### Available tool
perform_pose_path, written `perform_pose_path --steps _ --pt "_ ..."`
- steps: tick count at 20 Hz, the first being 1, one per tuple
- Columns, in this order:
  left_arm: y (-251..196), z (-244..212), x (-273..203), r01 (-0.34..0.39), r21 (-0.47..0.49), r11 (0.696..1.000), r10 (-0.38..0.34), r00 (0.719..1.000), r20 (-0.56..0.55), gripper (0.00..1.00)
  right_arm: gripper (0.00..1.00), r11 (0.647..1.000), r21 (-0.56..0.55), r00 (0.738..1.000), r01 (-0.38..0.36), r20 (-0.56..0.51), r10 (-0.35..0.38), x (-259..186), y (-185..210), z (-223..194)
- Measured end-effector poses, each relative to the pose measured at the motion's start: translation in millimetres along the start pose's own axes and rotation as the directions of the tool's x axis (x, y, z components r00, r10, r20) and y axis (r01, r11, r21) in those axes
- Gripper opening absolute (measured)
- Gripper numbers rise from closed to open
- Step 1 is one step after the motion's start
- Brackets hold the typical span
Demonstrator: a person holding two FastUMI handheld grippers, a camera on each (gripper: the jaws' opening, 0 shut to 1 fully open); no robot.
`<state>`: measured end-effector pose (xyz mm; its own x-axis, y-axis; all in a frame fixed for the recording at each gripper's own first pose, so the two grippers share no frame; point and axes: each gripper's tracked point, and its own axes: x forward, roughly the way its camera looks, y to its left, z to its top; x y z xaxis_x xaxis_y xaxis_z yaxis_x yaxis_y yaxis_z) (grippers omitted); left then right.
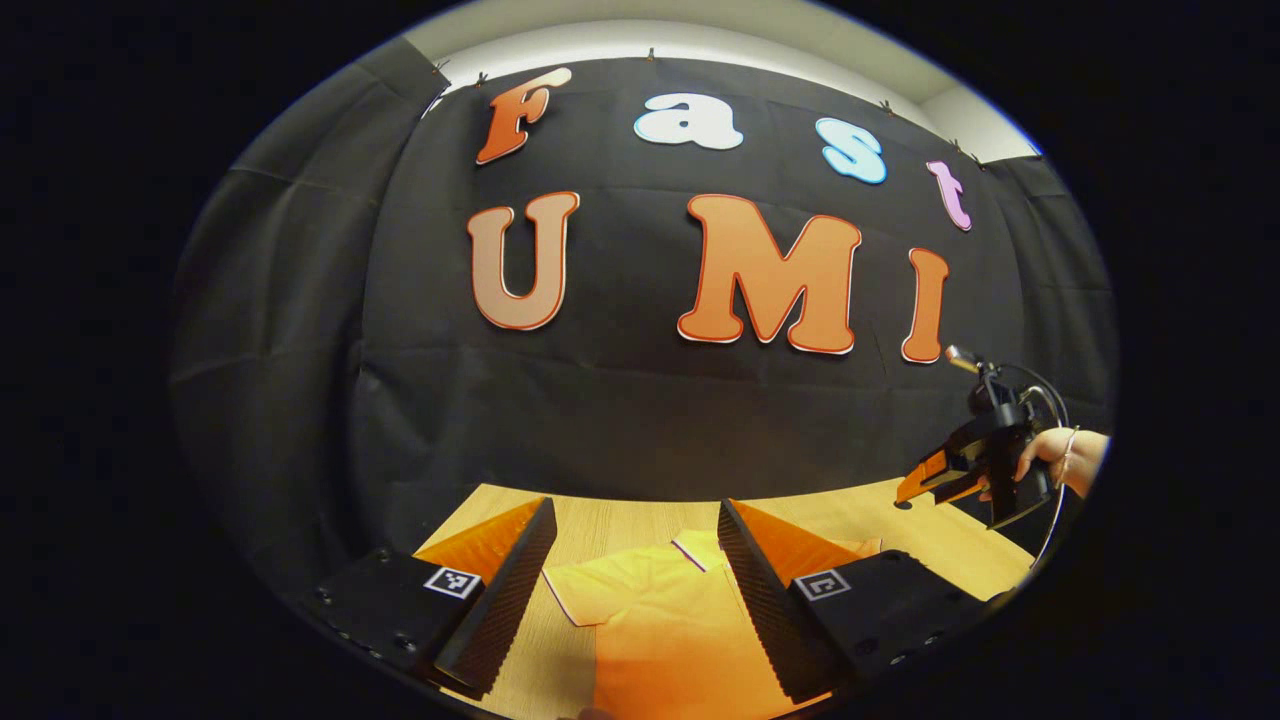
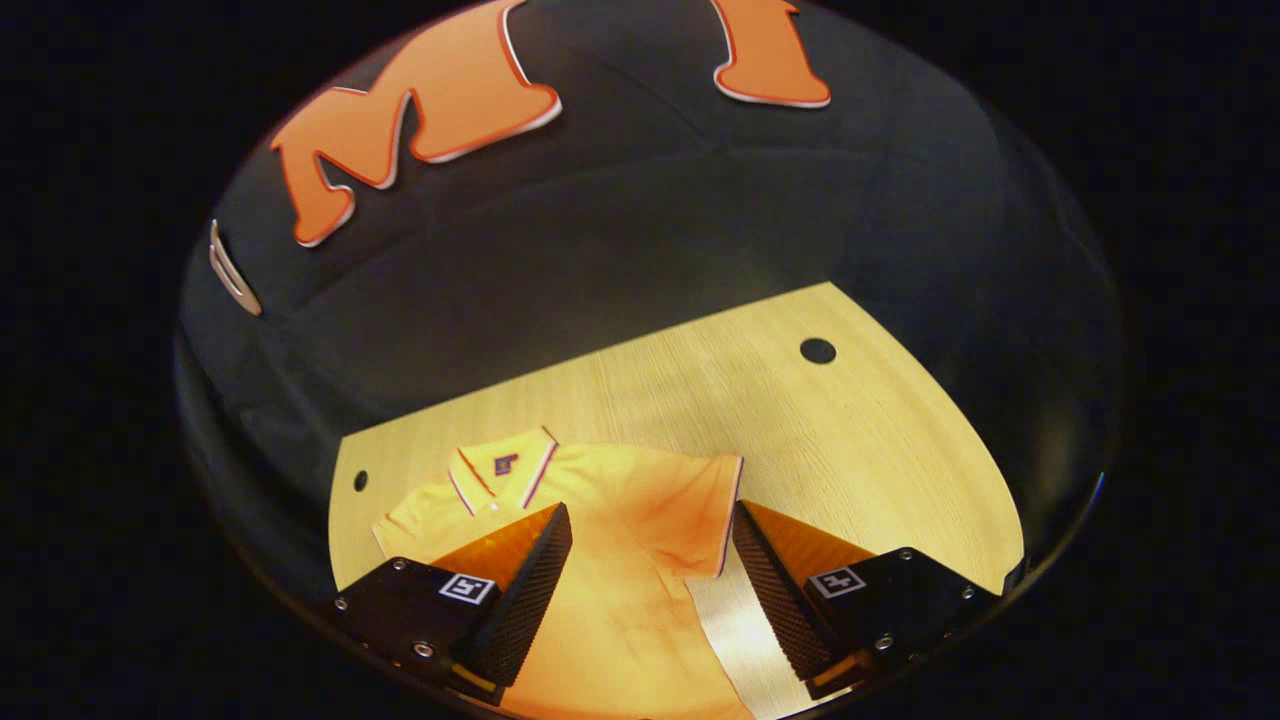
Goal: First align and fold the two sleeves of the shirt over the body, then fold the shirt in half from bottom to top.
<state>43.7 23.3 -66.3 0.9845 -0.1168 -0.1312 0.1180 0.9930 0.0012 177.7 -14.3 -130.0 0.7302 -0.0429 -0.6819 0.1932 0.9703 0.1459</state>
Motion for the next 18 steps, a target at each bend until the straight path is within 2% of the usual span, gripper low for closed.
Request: perform_pose_path --steps 3,6,9,18 --pt "8 -11 11 -0.005 -0.012 1.000 0.005 0.999 -0.033 0.98 0.98 0.997 0.077 0.992 0.009 -0.126 0.001 44 -2 -13" --pt "15 -15 20 -0.010 -0.007 1.000 0.010 0.999 -0.052 0.98 0.97 0.993 0.116 0.973 0.035 -0.233 -0.007 79 -11 -27" --pt "21 -23 29 -0.012 -0.002 1.000 0.011 0.997 -0.074 0.98 0.98 0.989 0.106 0.945 0.100 -0.321 -0.061 108 -26 -49" --pt "33 -41 48 -0.015 0.003 1.000 0.016 0.991 -0.129 0.98 0.97 0.983 0.096 0.917 0.156 -0.383 -0.108 143 -29 -70"
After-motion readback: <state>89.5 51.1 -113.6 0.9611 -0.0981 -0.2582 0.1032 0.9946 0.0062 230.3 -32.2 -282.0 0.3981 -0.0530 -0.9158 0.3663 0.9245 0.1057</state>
